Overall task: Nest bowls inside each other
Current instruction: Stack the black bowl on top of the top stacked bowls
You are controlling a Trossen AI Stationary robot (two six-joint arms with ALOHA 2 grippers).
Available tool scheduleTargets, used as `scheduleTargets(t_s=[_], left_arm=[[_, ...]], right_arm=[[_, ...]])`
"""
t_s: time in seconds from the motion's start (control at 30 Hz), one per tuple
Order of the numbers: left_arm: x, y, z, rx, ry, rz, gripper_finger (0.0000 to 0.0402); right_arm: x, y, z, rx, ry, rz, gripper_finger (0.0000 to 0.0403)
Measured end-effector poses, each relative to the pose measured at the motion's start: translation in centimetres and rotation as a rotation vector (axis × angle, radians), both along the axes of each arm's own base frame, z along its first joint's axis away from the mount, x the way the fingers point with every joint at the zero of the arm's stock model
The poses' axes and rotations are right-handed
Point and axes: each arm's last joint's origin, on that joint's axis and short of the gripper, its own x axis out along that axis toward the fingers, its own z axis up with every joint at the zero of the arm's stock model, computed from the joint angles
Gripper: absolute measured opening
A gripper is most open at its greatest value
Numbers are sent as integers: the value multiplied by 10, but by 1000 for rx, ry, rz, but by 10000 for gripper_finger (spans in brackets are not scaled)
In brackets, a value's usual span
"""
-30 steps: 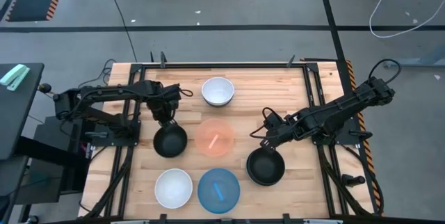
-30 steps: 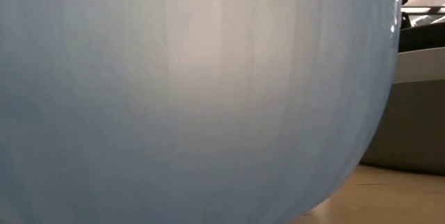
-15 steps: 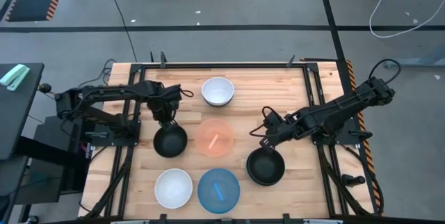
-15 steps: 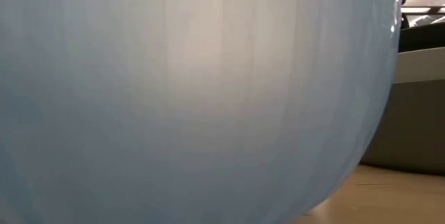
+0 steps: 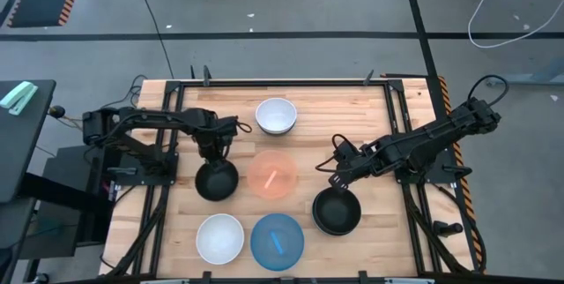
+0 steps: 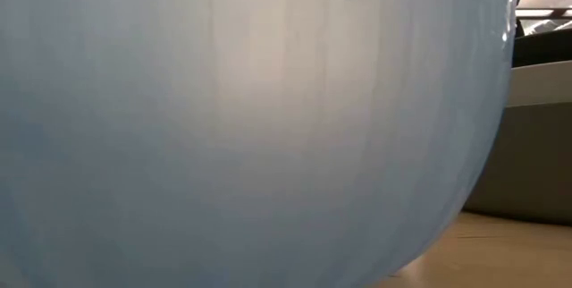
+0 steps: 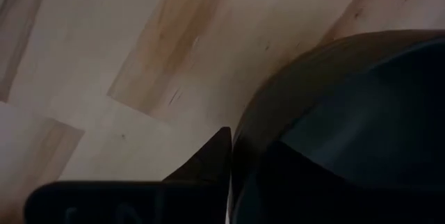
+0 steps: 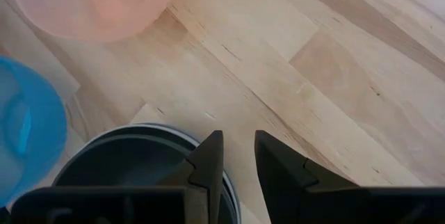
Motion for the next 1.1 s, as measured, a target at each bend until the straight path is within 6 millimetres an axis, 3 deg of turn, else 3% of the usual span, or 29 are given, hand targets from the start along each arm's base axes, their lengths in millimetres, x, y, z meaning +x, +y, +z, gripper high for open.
scheduleTargets(t_s=[0.3,0.63,0.8,1.1], left_arm=[[0,1,0,35,9,8,14],[3,5,3,60,-9,-9,12],[8,14,21,118,-13,-14,11],[17,43,78,255,-63,-43,11]], right_arm=[[0,-1,0,0,-1,-2,91],[2,-5,0,-12,-3,-18,91],[3,-12,0,-22,1,-23,91],[5,-18,0,-39,9,-8,91]])
